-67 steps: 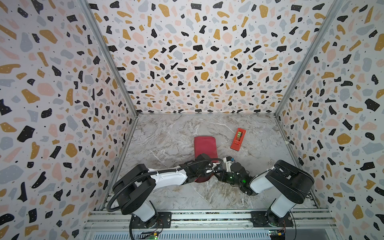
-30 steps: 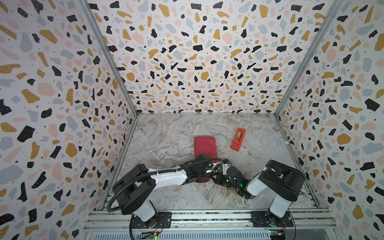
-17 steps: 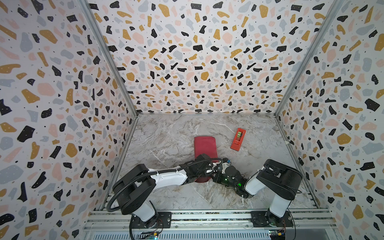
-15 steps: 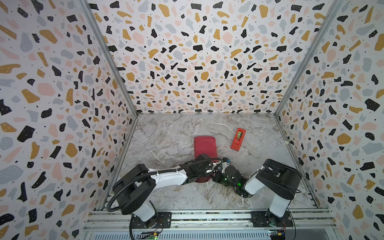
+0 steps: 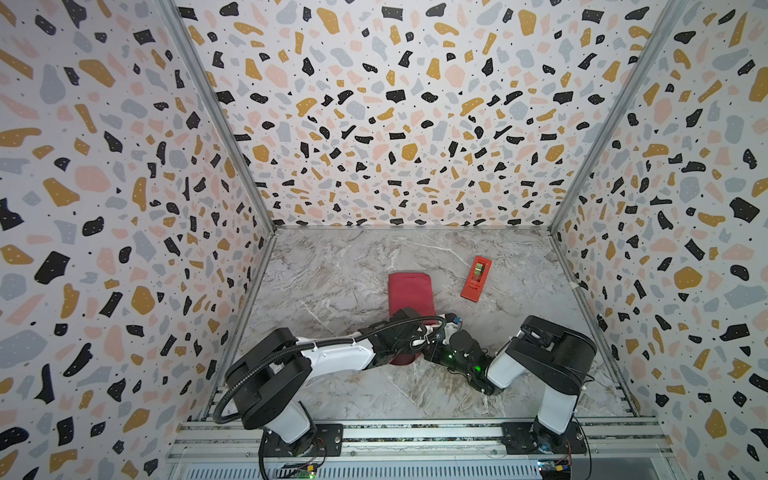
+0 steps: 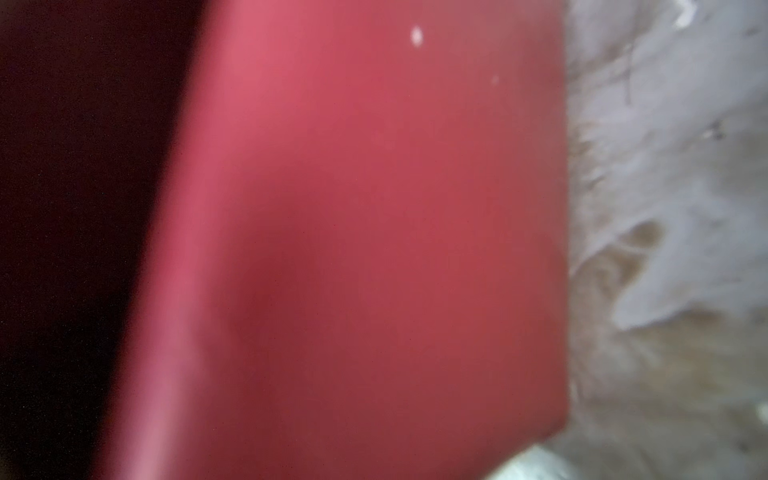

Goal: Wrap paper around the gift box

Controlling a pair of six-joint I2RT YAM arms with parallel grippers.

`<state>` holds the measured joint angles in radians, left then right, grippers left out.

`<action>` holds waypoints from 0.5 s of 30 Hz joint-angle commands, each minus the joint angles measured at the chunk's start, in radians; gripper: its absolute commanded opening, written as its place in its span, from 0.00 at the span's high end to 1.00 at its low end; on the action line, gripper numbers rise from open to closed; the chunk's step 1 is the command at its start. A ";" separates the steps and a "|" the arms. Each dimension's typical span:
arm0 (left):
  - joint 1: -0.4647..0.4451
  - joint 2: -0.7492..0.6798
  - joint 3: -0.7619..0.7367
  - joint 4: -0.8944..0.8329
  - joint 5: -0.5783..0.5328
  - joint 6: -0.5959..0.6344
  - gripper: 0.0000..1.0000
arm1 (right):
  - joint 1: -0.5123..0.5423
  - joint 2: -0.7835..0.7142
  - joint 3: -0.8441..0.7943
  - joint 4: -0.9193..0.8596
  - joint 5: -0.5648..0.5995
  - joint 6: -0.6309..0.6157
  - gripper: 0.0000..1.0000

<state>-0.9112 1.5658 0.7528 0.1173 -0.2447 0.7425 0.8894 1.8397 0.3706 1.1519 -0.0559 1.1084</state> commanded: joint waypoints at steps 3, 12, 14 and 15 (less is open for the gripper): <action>0.000 -0.001 -0.008 -0.061 -0.005 -0.024 0.28 | -0.003 0.014 -0.013 -0.088 0.005 -0.006 0.98; -0.001 -0.001 -0.011 -0.057 -0.013 -0.025 0.28 | -0.013 -0.079 -0.034 -0.135 -0.038 -0.030 0.93; -0.001 0.000 -0.009 -0.059 -0.013 -0.028 0.29 | -0.017 -0.102 -0.035 -0.137 -0.051 -0.033 0.92; 0.000 0.000 -0.009 -0.058 -0.013 -0.028 0.28 | -0.019 -0.111 -0.033 -0.143 -0.053 -0.036 0.92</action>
<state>-0.9115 1.5658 0.7528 0.1173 -0.2455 0.7395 0.8776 1.7706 0.3454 1.0527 -0.0872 1.0946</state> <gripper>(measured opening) 0.717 0.082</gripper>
